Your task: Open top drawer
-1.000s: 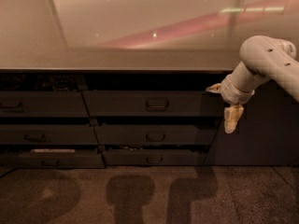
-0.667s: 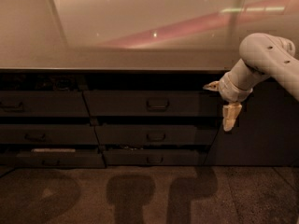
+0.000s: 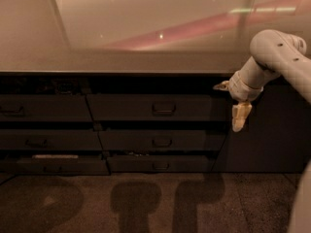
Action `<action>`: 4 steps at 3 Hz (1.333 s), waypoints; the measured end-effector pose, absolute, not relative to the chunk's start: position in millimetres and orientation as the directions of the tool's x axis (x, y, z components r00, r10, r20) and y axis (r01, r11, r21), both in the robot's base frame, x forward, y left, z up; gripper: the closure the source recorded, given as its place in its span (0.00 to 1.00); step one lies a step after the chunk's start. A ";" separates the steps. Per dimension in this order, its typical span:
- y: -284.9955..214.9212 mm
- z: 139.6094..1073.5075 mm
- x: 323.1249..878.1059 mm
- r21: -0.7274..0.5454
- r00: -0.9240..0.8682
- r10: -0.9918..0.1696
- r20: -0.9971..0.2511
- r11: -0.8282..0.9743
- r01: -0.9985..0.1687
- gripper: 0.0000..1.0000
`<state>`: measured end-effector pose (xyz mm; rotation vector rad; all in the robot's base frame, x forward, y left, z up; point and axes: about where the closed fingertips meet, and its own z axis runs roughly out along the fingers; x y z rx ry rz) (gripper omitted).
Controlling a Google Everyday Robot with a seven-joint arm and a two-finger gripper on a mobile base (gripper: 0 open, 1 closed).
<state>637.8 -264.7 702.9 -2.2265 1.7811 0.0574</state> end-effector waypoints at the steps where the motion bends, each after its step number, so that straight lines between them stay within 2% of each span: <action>1: -277.7 696.9 654.5 -0.163 0.186 -0.953 -0.240 -0.150 -0.975 0.00; 3: -276.4 694.9 653.6 -0.184 0.200 -0.958 -0.208 -0.162 -0.969 0.00; 4: -283.0 711.8 643.0 -0.289 0.277 -0.958 -0.079 -0.244 -0.926 0.00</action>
Offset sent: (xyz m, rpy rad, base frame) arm 0.0150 -0.0116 -0.0055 0.0215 0.0375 -0.0379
